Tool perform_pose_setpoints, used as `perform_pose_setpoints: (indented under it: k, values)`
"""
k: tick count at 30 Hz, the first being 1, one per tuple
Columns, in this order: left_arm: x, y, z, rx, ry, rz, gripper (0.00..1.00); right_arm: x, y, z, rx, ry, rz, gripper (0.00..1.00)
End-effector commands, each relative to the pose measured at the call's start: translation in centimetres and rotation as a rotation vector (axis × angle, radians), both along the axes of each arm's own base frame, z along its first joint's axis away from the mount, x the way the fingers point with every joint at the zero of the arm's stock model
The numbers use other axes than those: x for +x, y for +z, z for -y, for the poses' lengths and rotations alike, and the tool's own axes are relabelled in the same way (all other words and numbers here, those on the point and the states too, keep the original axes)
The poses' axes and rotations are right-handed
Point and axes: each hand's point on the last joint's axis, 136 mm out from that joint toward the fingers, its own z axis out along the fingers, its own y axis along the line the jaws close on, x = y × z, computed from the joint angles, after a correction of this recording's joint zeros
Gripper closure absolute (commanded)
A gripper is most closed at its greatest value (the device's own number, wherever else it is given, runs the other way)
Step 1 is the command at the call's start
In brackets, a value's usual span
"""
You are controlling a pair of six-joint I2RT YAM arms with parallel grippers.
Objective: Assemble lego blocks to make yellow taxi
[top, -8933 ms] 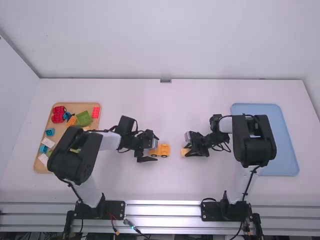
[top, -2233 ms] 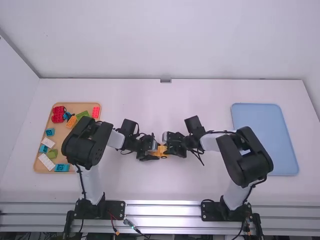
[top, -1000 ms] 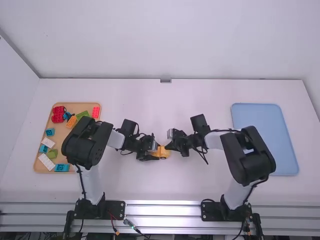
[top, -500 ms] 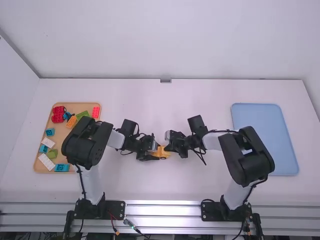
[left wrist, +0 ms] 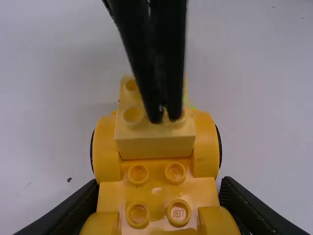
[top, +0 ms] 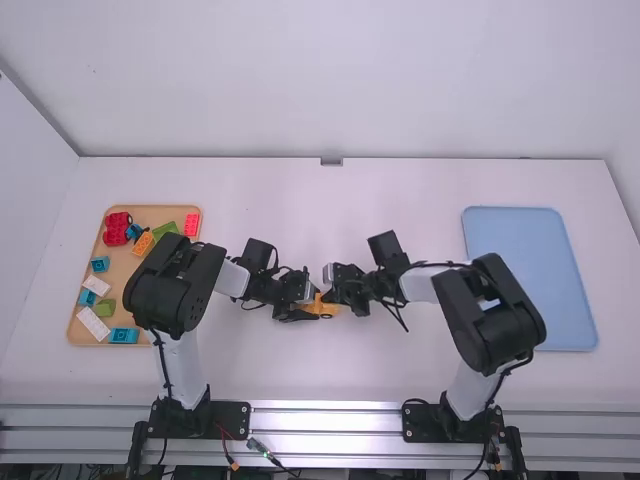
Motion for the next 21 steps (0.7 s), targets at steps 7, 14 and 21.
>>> perform_pose_setpoints:
  k: [7, 14, 21]
  values:
    - [-0.3, -0.1, 0.1, -0.011, -0.009, -0.016, 0.47, 0.6, 2.2, -0.2, 0.124, 0.023, 0.013, 1.0]
    - [-0.2, -0.1, 0.1, -0.013, -0.008, -0.01, 0.47, 1.8, 1.5, 2.8, 0.005, -0.09, -0.013, 1.0]
    - [-0.2, -0.1, 0.0, -0.012, -0.007, -0.011, 0.47, 1.2, 0.2, 5.1, -0.081, -0.104, -0.034, 1.0]
